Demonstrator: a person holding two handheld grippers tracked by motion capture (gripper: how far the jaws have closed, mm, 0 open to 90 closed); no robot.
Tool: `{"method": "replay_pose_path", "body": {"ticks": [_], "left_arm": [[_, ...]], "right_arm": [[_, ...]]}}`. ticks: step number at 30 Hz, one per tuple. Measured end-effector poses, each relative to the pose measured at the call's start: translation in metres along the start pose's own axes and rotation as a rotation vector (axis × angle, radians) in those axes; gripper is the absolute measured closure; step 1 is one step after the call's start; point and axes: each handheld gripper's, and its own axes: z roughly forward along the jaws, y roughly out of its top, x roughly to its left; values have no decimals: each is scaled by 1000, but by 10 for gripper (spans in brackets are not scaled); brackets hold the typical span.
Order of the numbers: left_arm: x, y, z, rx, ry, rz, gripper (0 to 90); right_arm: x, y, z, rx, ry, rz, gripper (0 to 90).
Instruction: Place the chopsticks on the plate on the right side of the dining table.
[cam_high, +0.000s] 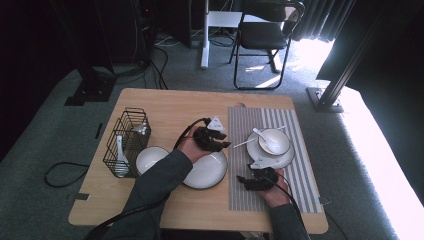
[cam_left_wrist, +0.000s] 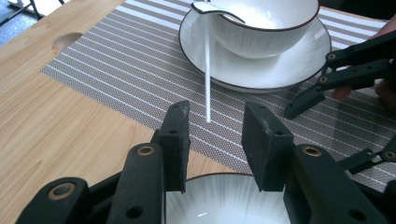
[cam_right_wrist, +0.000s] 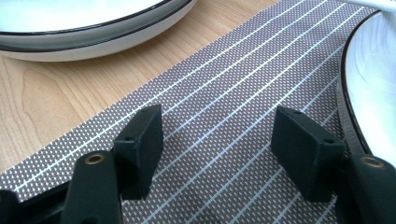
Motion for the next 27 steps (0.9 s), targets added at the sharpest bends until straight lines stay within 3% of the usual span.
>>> {"method": "replay_pose_path", "body": {"ticks": [11, 23, 27], "left_arm": [[-4, 3, -35, -56, -6, 14, 597], [-4, -2, -73, -61, -18, 31, 590], [-5, -2, -90, -86, -25, 30, 590]], "right_arm": [[-1, 0, 0, 1, 6, 4, 343], [-1, 0, 0, 3, 3, 7, 328], [-1, 0, 0, 2, 3, 9, 328]]}}
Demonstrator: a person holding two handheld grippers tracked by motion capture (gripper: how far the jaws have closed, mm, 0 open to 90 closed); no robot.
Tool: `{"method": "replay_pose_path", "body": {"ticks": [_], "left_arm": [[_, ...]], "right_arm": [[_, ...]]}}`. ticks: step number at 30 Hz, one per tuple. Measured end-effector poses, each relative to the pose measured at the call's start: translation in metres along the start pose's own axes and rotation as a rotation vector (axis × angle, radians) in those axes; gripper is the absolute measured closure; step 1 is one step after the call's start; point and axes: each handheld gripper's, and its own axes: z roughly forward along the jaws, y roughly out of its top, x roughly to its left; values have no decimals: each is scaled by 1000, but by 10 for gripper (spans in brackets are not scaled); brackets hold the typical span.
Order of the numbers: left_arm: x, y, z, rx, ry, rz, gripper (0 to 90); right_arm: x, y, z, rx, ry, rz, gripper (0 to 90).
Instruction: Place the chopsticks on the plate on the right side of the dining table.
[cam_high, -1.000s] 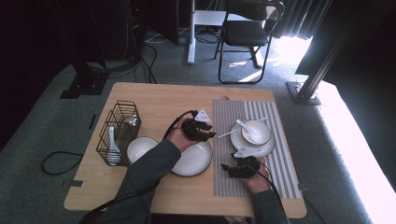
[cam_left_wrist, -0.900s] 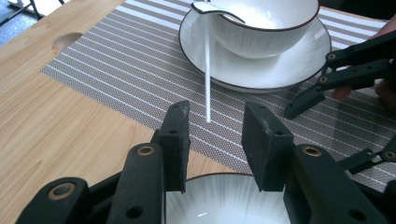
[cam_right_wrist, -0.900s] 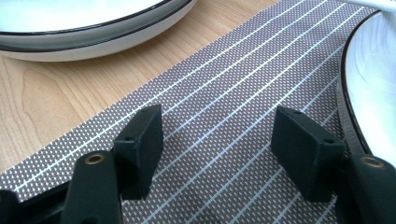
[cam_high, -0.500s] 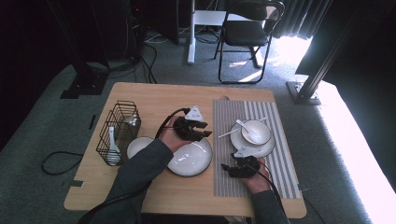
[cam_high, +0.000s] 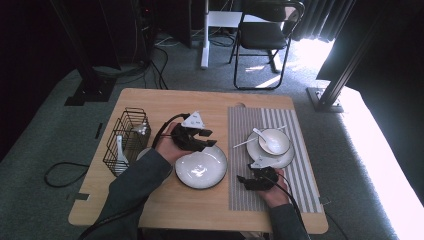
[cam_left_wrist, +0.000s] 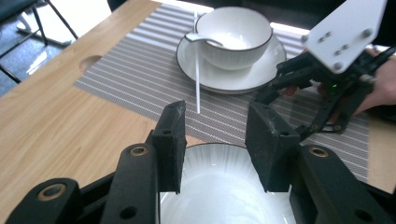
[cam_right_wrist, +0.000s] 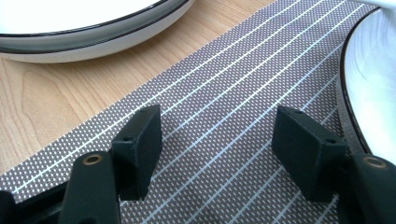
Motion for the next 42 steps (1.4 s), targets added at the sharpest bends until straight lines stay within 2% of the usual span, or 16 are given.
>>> {"method": "replay_pose_path", "body": {"ticks": [3, 4, 9, 10, 11, 16, 18, 21, 22, 23, 26, 28, 29, 32, 36, 42], "left_arm": [[0, 2, -14, -26, -5, 1, 590], [0, 2, -14, -26, -5, 1, 590], [1, 2, -38, -26, 7, 2, 588], [1, 2, -38, -26, 7, 2, 588], [1, 3, -50, -49, 7, 3, 588], [2, 5, -76, -70, 36, 43, 587], [4, 6, -87, -69, 59, 57, 587], [11, 4, -102, -69, 95, 59, 588], [11, 4, -102, -69, 95, 59, 588], [17, 2, -112, -79, 117, 47, 588], [26, -4, -126, -97, 145, 35, 594], [29, -7, -130, -96, 157, 24, 595], [34, -12, -136, -87, 180, 16, 595], [41, -21, -144, -81, 205, -12, 610], [47, -32, -154, -77, 239, -40, 612], [50, -46, -158, -49, 264, -62, 621]], "right_arm": [[0, 0, 0, 0, 0, 0, 328], [0, 0, 0, 0, 0, 0, 328], [0, 0, 0, 0, 0, 1, 328], [0, 0, 0, 0, 0, 1, 328], [0, 0, 0, 0, 0, 1, 328], [0, 0, 0, 0, 0, 0, 328], [0, 0, 0, 0, 0, 0, 328], [0, 0, 0, 1, 0, 0, 328], [0, 0, 0, 1, 0, 0, 328], [0, 0, 0, 0, 0, 0, 328], [0, 0, 0, 1, 0, 0, 328], [0, 0, 0, 0, 0, 0, 327], [0, 0, 0, 0, 0, 1, 328], [0, 0, 0, 0, 0, 1, 328], [0, 0, 0, 0, 0, 1, 328], [0, 0, 0, 0, 0, 2, 328]]}}
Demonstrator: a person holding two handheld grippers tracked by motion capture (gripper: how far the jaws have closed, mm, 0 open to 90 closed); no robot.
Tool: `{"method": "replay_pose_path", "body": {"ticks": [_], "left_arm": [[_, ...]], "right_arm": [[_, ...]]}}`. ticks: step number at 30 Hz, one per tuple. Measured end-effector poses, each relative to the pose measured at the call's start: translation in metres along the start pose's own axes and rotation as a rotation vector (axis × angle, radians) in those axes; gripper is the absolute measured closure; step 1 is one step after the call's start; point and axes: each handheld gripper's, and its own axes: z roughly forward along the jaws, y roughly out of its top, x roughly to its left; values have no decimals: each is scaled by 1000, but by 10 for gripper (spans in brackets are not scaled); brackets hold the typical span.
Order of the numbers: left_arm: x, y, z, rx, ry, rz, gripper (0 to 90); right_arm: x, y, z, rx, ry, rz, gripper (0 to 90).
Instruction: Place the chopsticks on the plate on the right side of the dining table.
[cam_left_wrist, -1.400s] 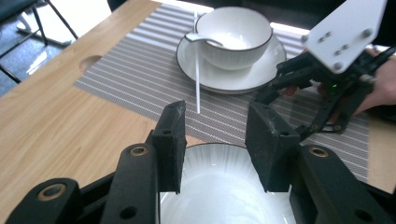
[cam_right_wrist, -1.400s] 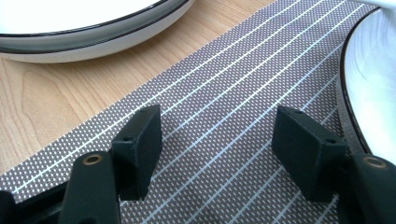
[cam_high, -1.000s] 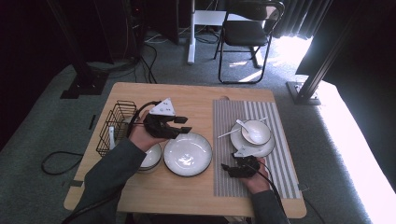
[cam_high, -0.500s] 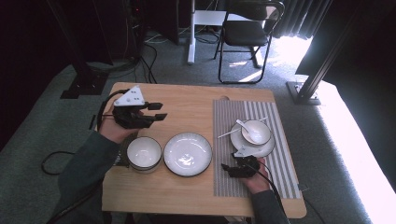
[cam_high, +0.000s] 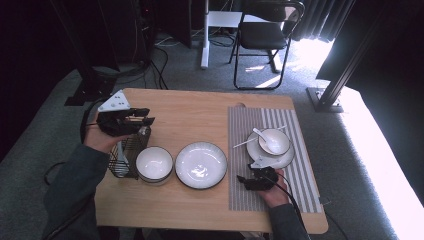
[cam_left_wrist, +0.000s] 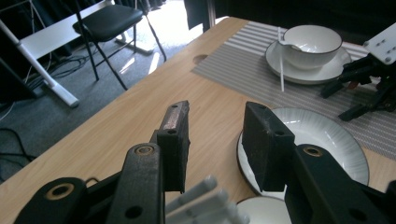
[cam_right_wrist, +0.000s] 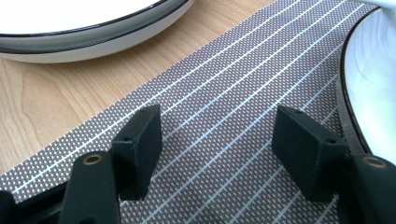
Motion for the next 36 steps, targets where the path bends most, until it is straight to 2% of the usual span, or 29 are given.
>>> {"method": "replay_pose_path", "body": {"ticks": [13, 16, 17, 21, 30, 36], "left_arm": [[5, -16, -10, 8, 45, -25, 629], [6, -18, -10, 4, 38, -34, 631], [6, -19, -9, 17, 52, -29, 631], [7, -19, -7, 16, 50, -30, 635], [8, -19, 2, 44, 76, -21, 648], [11, -18, 11, 66, 78, -19, 650]], "right_arm": [[0, 0, 0, 0, 0, -1, 328], [0, 0, 0, 0, 0, -1, 328], [0, 0, 0, 0, 0, 0, 327], [0, 0, 0, 0, 1, 0, 328], [0, 0, 0, 0, 0, -1, 328], [0, 0, 0, 0, 1, 0, 327]]}}
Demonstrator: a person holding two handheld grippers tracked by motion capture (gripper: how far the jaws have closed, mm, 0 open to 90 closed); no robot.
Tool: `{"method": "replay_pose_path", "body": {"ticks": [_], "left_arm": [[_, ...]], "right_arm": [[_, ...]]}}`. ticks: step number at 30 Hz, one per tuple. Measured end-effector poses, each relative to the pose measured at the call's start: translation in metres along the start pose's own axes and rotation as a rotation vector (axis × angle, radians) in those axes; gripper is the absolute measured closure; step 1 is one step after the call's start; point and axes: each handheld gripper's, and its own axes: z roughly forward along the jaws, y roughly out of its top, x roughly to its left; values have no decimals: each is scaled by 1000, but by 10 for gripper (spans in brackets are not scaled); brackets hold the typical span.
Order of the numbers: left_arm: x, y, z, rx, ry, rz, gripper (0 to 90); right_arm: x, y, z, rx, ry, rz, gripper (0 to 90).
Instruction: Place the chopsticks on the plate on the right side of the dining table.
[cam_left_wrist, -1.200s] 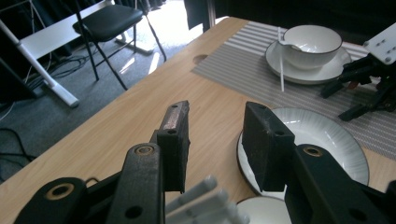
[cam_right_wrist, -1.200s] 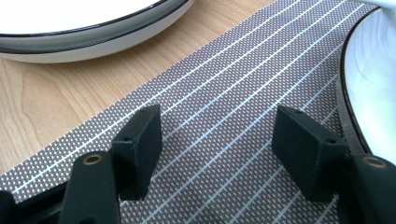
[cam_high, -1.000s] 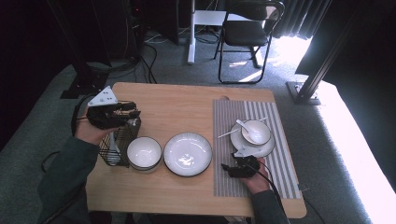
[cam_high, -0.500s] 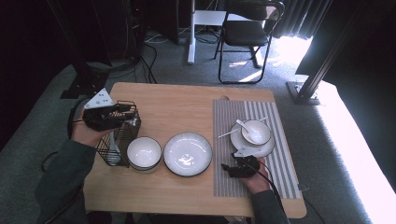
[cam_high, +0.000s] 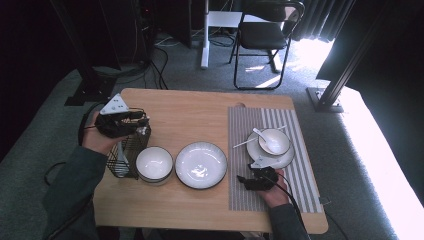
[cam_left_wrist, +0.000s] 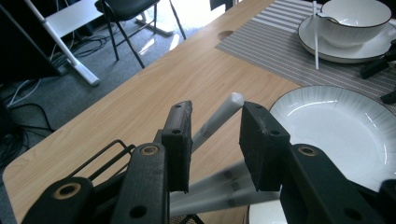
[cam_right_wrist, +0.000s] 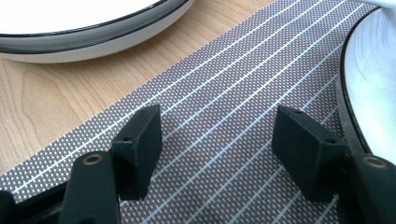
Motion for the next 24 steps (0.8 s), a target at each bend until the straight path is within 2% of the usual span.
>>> {"method": "replay_pose_path", "body": {"ticks": [9, 17, 22, 24], "left_arm": [[9, 1, 17, 28, 3, -18, 655], [20, 1, 36, 90, 13, -32, 660], [25, 1, 44, 106, 18, -47, 666], [31, 1, 52, 133, 30, -59, 669]], "right_arm": [[0, 0, 0, 0, 0, -1, 328], [0, 0, 0, 1, -1, -1, 328], [0, 0, 0, 0, 0, 0, 328], [0, 0, 0, 0, 0, 0, 328]]}}
